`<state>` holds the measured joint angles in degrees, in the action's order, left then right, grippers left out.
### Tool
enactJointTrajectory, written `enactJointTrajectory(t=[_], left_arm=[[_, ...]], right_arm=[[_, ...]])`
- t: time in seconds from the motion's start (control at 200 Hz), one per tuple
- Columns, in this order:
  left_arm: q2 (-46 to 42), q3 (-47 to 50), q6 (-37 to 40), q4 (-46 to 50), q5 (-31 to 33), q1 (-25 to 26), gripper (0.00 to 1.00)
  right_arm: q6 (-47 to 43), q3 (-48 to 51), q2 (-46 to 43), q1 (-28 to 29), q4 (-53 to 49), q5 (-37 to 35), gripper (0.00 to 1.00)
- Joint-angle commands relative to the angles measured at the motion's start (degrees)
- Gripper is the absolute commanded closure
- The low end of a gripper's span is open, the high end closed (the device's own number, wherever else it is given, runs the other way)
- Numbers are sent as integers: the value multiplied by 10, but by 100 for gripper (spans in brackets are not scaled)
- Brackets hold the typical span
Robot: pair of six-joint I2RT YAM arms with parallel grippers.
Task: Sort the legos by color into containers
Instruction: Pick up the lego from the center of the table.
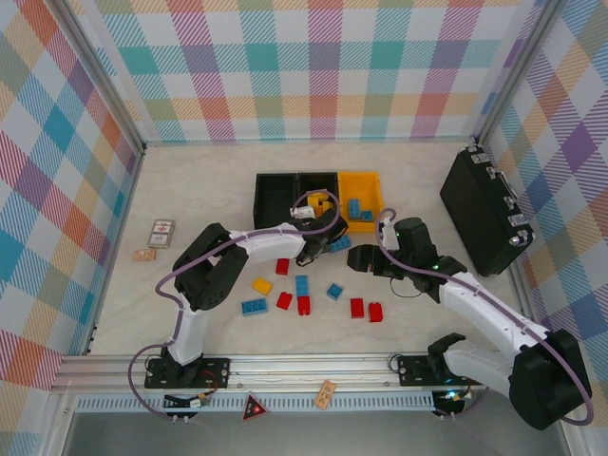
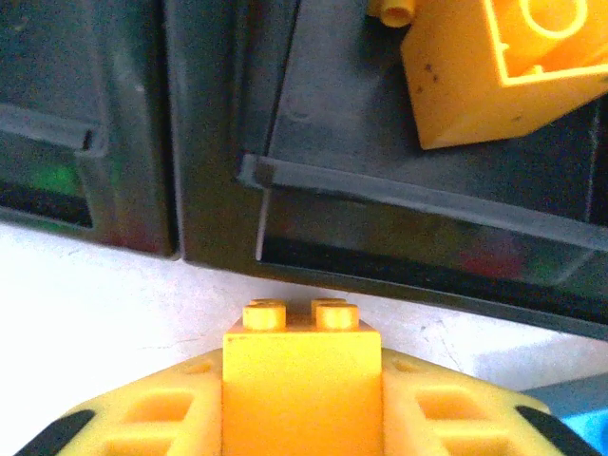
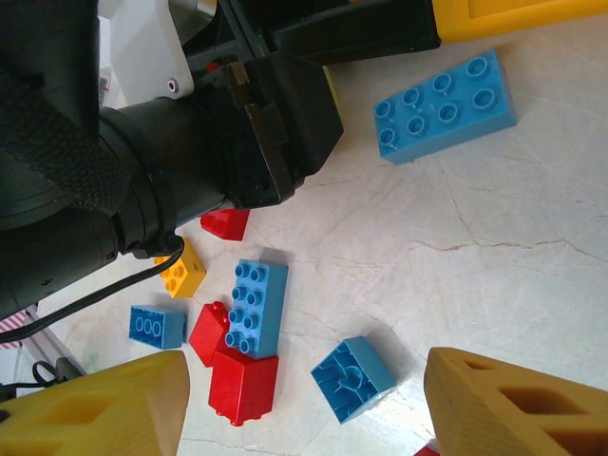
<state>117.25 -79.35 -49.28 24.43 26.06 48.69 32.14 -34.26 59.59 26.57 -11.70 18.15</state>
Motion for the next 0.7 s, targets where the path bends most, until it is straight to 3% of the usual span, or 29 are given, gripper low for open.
enactJointTrajectory(t=[0.0, 0.205, 0.345, 0.445, 0.695], left_arm=[[-19, 3, 17, 16, -2, 4, 70], [-67, 16, 53, 32, -28, 4, 70], [-107, 2, 92, 42, -91, -15, 70], [-110, -42, 113, 72, -144, -41, 70], [-55, -185, 173, 136, -185, -86, 70]], right_arm=[[-8, 9, -15, -3, -9, -8, 33], [-6, 5, -16, -4, -7, -6, 33], [-5, 3, -20, -4, -7, -9, 33], [-3, 0, -19, -3, -2, -10, 33], [4, -23, 0, -4, -24, -34, 33]])
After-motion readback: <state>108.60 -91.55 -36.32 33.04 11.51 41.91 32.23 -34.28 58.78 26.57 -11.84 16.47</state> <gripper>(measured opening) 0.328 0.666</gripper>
